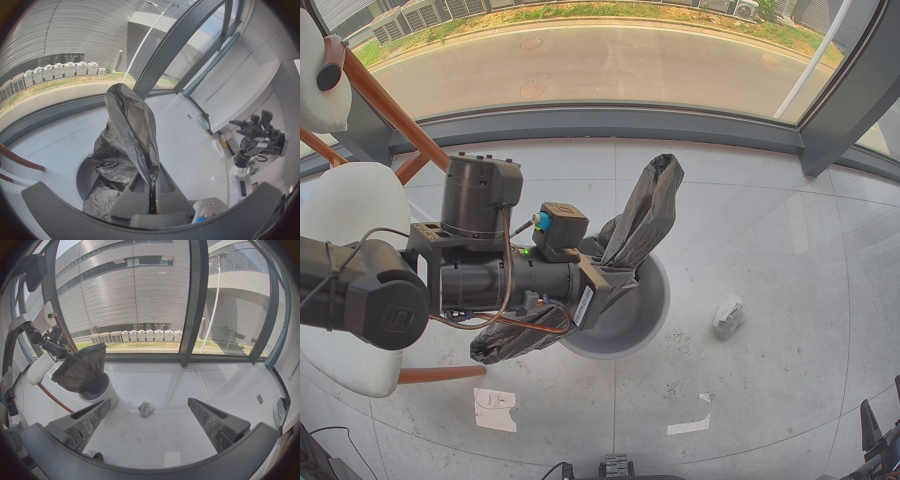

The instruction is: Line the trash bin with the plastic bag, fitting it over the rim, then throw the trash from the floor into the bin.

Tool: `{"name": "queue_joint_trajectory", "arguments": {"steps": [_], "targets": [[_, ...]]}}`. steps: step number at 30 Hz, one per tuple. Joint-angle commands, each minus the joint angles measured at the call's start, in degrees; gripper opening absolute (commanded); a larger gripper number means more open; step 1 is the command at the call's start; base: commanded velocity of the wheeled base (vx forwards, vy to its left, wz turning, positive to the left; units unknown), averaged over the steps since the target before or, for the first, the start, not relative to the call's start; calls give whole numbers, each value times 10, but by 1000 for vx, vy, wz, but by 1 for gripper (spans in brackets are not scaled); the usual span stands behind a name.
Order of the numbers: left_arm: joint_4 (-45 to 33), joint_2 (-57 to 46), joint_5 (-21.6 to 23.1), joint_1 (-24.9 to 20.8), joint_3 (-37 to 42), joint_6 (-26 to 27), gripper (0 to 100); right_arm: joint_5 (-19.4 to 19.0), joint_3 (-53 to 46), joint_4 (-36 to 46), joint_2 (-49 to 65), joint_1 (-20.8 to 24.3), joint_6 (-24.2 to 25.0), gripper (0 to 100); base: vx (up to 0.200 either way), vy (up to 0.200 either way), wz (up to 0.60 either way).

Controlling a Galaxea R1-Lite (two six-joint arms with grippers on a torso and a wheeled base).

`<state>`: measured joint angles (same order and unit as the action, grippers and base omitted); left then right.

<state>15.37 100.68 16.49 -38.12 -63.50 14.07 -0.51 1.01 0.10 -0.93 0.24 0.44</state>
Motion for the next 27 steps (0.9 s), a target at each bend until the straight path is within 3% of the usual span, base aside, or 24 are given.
{"name": "queue_joint_trajectory", "arguments": {"steps": [1,7,15,21,27], "targets": [[-22,18,-21,-3,-12,42,0,0,-10,0,7,0,0,100,0,0,0],[-72,18,-51,-14,-29,127,0,-1,-10,0,6,-1,-4,100,0,0,0],[-70,29,-87,-35,-22,175,0,-2,-10,2,6,0,-6,100,0,0,0],[-61,31,-86,-51,-7,153,0,-1,-10,2,6,-2,-14,100,0,0,0],[11,34,-88,-51,34,127,0,-3,-10,1,8,-2,-19,100,0,0,0]]}}
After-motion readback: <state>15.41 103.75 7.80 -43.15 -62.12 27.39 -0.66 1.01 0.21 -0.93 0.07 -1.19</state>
